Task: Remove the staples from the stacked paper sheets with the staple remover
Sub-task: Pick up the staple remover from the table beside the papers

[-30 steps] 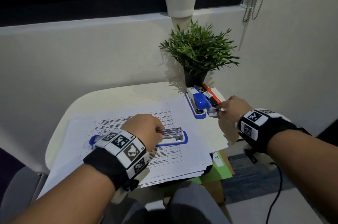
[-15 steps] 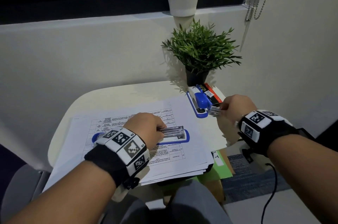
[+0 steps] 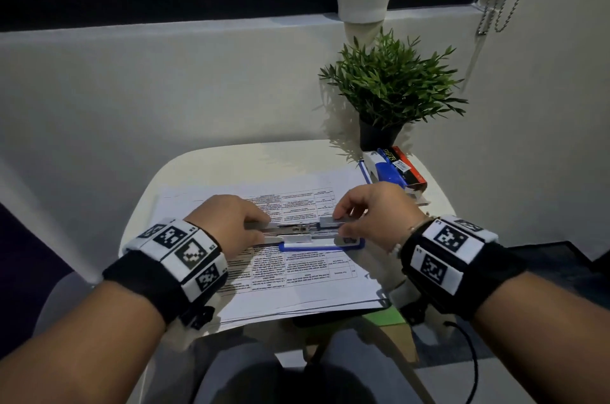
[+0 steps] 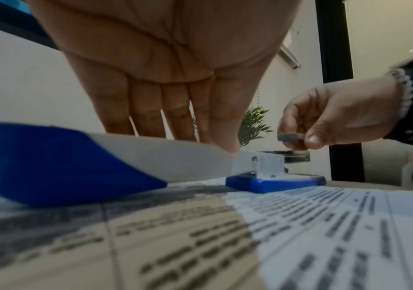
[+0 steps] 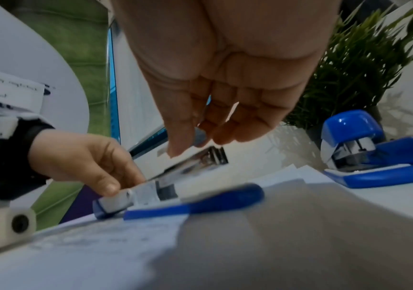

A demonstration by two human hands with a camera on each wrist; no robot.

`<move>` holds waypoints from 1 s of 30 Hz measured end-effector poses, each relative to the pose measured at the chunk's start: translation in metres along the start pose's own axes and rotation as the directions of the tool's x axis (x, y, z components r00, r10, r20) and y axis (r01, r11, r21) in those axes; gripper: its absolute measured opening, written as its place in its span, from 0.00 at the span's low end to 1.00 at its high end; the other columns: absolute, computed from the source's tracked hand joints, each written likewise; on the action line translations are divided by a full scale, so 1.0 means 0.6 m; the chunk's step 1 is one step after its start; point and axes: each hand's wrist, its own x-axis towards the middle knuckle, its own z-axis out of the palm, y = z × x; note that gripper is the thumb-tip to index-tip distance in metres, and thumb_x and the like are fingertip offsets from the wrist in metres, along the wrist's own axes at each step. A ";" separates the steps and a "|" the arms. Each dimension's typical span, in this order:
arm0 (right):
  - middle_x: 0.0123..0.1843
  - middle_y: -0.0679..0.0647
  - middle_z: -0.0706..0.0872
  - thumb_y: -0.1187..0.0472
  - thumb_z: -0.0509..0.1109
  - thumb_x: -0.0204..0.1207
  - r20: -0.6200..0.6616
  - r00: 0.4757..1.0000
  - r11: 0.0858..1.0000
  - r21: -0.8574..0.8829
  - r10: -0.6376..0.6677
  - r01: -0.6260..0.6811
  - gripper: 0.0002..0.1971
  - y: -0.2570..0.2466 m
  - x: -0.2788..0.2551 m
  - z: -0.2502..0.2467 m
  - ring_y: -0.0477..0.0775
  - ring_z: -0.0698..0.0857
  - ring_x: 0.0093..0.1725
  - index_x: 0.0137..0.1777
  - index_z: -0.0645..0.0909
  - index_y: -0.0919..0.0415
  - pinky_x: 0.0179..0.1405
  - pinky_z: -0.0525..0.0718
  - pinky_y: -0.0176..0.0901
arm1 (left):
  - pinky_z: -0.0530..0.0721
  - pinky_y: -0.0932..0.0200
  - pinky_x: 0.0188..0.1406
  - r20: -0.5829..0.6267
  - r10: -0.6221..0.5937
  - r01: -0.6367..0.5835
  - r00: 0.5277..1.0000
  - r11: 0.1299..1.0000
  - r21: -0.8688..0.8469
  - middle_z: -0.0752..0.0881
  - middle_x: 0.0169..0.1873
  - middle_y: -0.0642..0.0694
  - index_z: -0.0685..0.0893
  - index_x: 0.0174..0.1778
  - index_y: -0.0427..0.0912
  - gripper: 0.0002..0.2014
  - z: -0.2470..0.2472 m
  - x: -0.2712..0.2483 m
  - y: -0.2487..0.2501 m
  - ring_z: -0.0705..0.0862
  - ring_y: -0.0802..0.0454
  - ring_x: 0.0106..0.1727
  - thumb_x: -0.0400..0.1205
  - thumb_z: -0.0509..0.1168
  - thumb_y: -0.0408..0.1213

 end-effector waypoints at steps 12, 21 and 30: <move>0.28 0.38 0.81 0.65 0.83 0.62 0.019 0.999 0.999 0.021 0.045 -0.046 0.11 0.010 0.018 0.013 0.29 0.78 0.25 0.38 0.88 0.50 0.26 0.72 0.18 | 0.72 0.65 0.62 -0.039 0.015 -0.017 0.999 0.998 -0.054 0.83 0.61 0.57 0.83 0.62 0.58 0.16 0.014 0.004 -0.016 0.79 0.57 0.62 0.78 0.69 0.45; 0.31 0.39 0.82 0.63 0.84 0.62 0.042 0.998 0.999 -0.003 0.039 -0.039 0.11 0.014 0.020 0.013 0.35 0.78 0.30 0.38 0.87 0.48 0.28 0.72 0.21 | 0.71 0.66 0.60 -0.037 0.002 -0.004 0.999 0.998 -0.061 0.83 0.61 0.56 0.83 0.63 0.58 0.17 0.015 0.004 -0.014 0.78 0.56 0.62 0.78 0.70 0.45; 0.41 0.42 0.84 0.61 0.82 0.65 0.025 0.999 0.998 -0.045 -0.037 0.038 0.09 0.026 0.013 0.018 0.45 0.83 0.47 0.46 0.91 0.52 0.52 0.82 0.38 | 0.70 0.68 0.56 -0.041 -0.005 0.002 0.999 0.997 -0.079 0.83 0.60 0.56 0.83 0.62 0.58 0.16 0.014 0.002 -0.015 0.79 0.56 0.60 0.78 0.70 0.45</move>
